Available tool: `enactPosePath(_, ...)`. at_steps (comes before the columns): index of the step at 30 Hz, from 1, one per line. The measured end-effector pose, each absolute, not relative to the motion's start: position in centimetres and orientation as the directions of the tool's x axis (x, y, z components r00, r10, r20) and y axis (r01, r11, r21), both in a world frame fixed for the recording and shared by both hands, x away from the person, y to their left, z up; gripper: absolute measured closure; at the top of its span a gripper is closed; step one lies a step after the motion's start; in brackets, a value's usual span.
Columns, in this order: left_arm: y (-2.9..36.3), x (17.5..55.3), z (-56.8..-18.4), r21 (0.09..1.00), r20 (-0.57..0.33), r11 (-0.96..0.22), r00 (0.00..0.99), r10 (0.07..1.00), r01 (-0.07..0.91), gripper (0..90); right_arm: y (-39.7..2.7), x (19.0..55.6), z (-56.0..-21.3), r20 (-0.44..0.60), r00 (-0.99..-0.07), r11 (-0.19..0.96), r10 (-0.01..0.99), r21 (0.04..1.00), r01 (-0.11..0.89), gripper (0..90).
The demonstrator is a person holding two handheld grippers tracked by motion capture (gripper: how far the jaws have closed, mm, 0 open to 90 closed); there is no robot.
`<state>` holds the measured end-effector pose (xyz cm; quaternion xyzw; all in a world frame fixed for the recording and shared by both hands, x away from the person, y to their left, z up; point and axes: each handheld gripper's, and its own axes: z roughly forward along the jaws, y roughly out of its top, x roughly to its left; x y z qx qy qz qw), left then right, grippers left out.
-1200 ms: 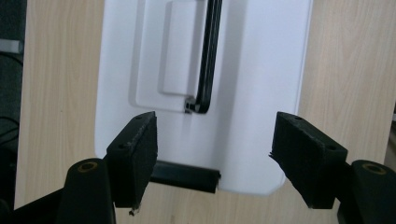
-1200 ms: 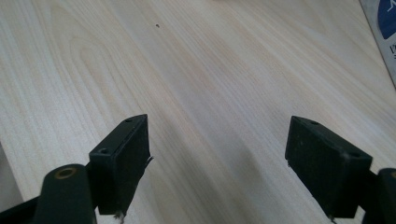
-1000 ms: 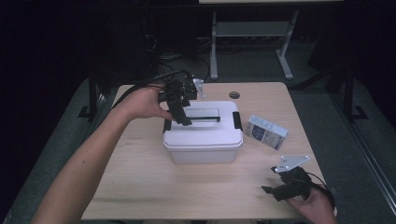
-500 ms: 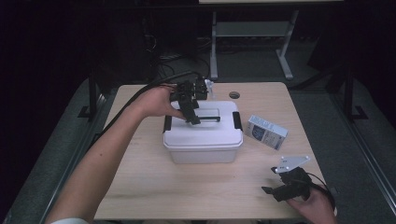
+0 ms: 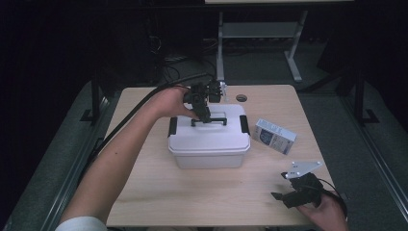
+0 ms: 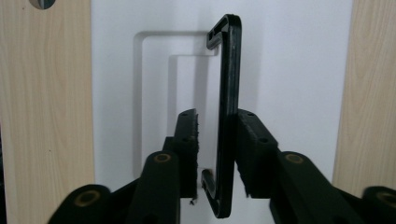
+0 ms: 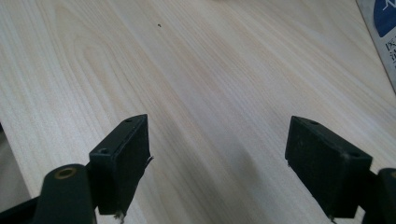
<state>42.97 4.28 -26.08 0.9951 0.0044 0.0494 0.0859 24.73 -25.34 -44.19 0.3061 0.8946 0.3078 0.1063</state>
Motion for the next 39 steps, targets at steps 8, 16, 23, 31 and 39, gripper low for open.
enactPosePath(8,3.88,43.41,-26.06,0.161,0.084,-0.987,0.996,0.016,0.002,77.8,-25.16,24.73,-44.28,-0.001,-0.793,0.627,0.609,0.613,0.481,21.3)
enactPosePath(16,3.7,43.55,-26.3,0.156,0.078,-0.988,0.997,0.017,0.004,81.2,-25.12,24.75,-44.3,0.001,-0.796,0.629,0.606,0.612,0.479,21.3)
enactPosePath(23,3.8,43.77,-26.21,0.155,0.068,-0.988,0.997,0.02,0.009,83.2,-25.13,24.75,-44.3,-0.002,-0.796,0.63,0.606,0.612,0.478,21.3)
enactPosePath(31,3.84,43.95,-26.15,0.156,0.056,-0.988,0.998,0.014,0.005,84.4,-25.13,24.78,-44.34,-0.002,-0.796,0.63,0.605,0.612,0.478,21.3)
enactPosePath(39,3.65,44.09,-25.71,0.153,0.053,-0.988,0.998,0.017,0.009,84.6,-25.2,24.75,-44.34,-0.002,-0.794,0.629,0.608,0.611,0.481,21.3)
